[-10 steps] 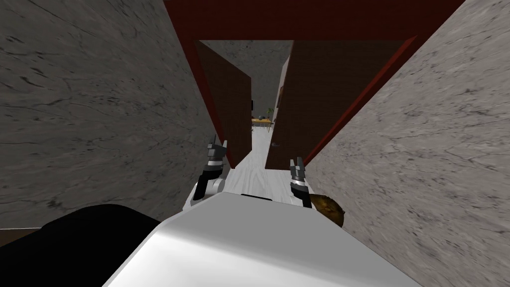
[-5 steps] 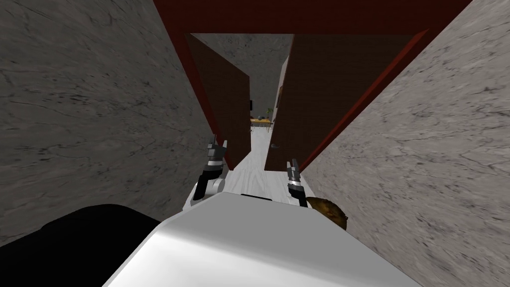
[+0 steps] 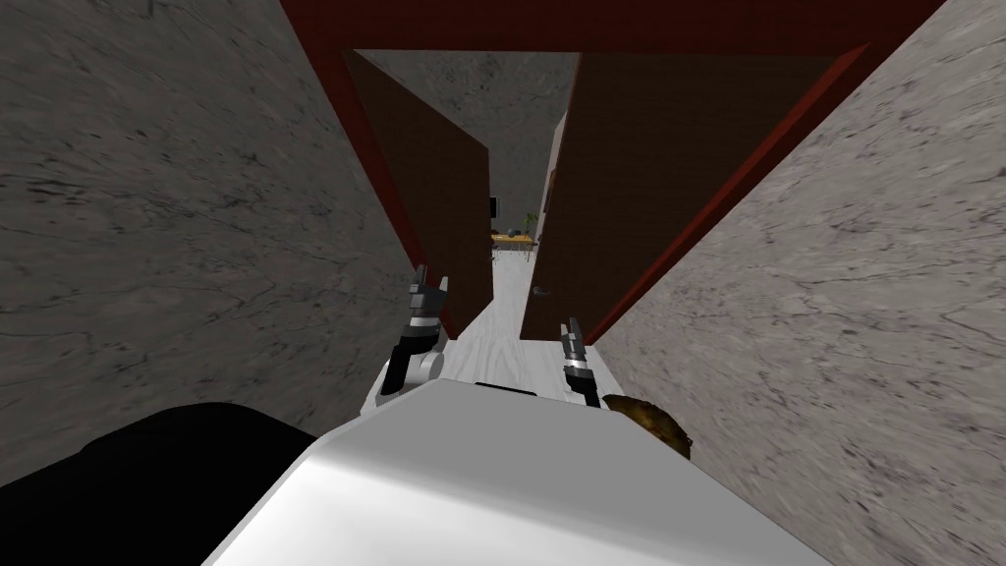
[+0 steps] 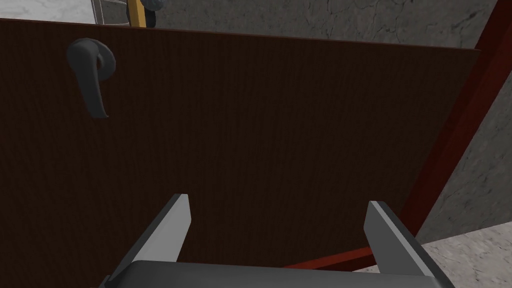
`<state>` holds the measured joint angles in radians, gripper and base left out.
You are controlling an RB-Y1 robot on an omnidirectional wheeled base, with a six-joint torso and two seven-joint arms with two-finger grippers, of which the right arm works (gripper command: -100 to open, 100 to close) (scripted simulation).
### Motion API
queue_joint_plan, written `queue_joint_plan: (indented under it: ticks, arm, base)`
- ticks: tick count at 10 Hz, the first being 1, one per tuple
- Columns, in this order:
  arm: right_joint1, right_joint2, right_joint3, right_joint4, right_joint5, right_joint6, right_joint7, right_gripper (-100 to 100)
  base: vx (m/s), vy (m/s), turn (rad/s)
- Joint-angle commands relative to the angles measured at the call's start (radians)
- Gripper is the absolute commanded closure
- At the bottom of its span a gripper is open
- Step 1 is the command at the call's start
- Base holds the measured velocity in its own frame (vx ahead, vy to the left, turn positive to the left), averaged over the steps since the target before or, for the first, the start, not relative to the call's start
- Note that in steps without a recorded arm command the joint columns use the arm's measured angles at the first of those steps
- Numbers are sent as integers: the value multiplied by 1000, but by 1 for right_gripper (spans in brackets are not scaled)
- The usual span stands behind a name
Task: Push the door open
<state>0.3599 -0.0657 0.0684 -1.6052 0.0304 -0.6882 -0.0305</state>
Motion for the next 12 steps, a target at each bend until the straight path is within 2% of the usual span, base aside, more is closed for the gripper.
queue_joint_plan:
  ticks: [1, 12]
  arm:
    - [-10, -2, 3, 40, 6, -5, -7, -100]
    - [-68, 1, 26, 288, 50, -30, -43, -100]
  base:
    - [108, -37, -15]
    - [101, -27, -12]
